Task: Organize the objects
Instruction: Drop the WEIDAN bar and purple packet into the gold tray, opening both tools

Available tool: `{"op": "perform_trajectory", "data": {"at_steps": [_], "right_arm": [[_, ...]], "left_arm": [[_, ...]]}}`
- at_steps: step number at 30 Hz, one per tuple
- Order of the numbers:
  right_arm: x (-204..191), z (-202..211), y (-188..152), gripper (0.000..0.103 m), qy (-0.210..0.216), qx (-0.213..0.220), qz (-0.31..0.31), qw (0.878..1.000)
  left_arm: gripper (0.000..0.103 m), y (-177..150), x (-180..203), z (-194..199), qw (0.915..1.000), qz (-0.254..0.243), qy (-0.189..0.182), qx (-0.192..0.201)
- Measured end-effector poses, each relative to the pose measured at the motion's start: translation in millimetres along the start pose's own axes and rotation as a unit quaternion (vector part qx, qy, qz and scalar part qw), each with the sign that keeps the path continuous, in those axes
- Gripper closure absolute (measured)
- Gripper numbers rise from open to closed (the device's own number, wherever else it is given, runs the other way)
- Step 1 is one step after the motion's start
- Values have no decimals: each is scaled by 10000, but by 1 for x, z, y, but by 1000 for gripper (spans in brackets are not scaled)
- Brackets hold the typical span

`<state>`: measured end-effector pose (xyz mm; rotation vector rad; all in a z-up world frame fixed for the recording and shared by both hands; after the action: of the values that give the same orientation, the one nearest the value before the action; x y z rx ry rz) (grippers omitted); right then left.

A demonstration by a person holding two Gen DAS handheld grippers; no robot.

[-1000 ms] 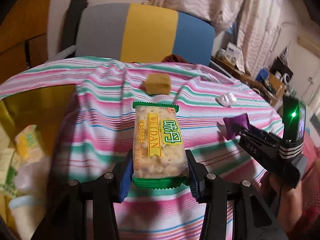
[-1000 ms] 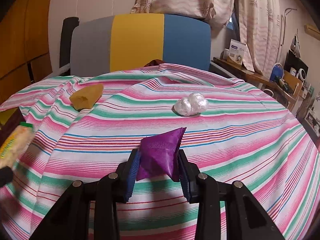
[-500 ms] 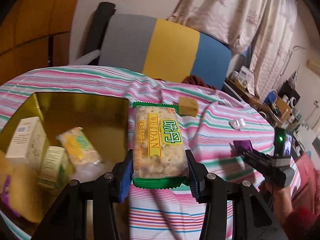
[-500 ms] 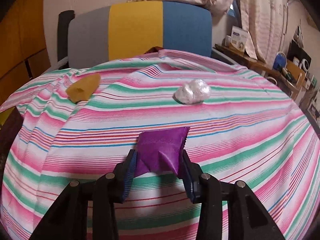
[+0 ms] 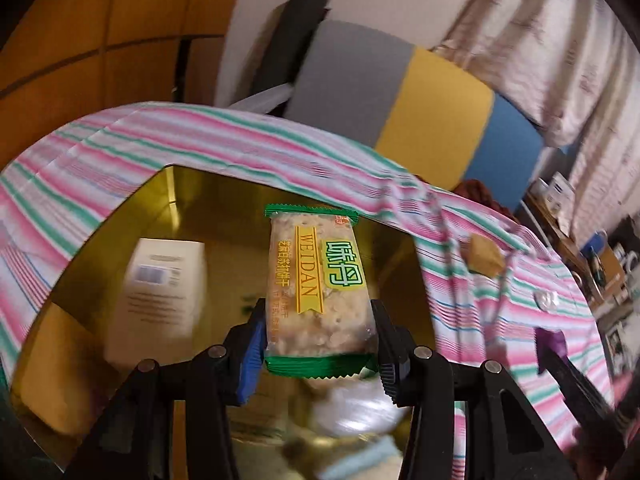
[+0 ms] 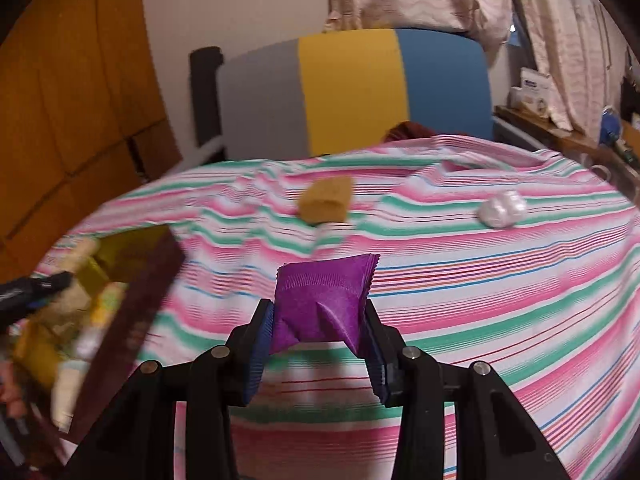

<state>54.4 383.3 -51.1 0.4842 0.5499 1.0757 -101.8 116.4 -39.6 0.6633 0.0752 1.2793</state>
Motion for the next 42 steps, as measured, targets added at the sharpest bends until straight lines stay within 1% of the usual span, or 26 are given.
{"op": "perform_trajectory", "data": {"at_steps": [2, 8, 9, 10, 13, 16, 18, 20, 22, 24, 26, 31, 40, 42], "right_arm": [[-17, 3, 1, 61, 167, 9, 60, 9998], [-60, 14, 7, 61, 613, 86, 295, 9976], [-66, 15, 7, 61, 668, 90, 348, 9971], [-75, 16, 8, 61, 729, 94, 412, 9964], [-90, 17, 8, 61, 842, 86, 553, 9949], [-105, 15, 7, 61, 933, 17, 678, 9933], [-113, 13, 6, 61, 998, -38, 735, 9923], [-120, 12, 6, 61, 1043, -74, 800, 9913], [-128, 9, 5, 61, 1090, -120, 869, 9902], [-134, 7, 3, 61, 1117, -178, 937, 9892], [-140, 4, 2, 61, 1141, -231, 994, 9882], [-155, -3, -2, 61, 1184, -346, 1148, 9857], [-183, -21, 0, 61, 1120, -586, 1464, 9811], [-190, -26, 2, 61, 1003, -574, 1603, 9803]], "left_arm": [[54, 7, -9, -5, 9999, 96, 38, -83], [53, 30, -32, -17, 9986, 372, 335, -173], [50, 32, -33, -19, 9984, 412, 347, -193], [49, 34, -37, -21, 9978, 492, 390, -214], [48, 32, -38, -20, 9978, 565, 286, -213], [36, 25, -36, -12, 9982, 578, 140, -122], [21, 17, -35, -3, 9982, 577, 148, -3], [14, 5, -37, 6, 9978, 606, 263, 107], [12, -7, -40, 14, 9972, 667, 295, 188], [6, -19, -43, 19, 9969, 685, 327, 200], [5, -28, -44, 23, 9969, 631, 427, 208], [4, -38, -48, 31, 9971, 533, 486, 251], [4, -43, -51, 44, 9965, 539, 477, 423], [4, -43, -52, 49, 9960, 545, 512, 495]]}}
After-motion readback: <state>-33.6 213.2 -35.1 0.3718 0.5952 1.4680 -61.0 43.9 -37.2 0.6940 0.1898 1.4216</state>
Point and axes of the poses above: each gripper's, at about its wrist camera, not at the fingertips, and z roughly against the way its jaws point, x to its right, y to its top, the point moved 4 cm from there along -z, roughly the way its jaws point, and after that the axes turned 12 degrees about -x, right-handed, at the moved point
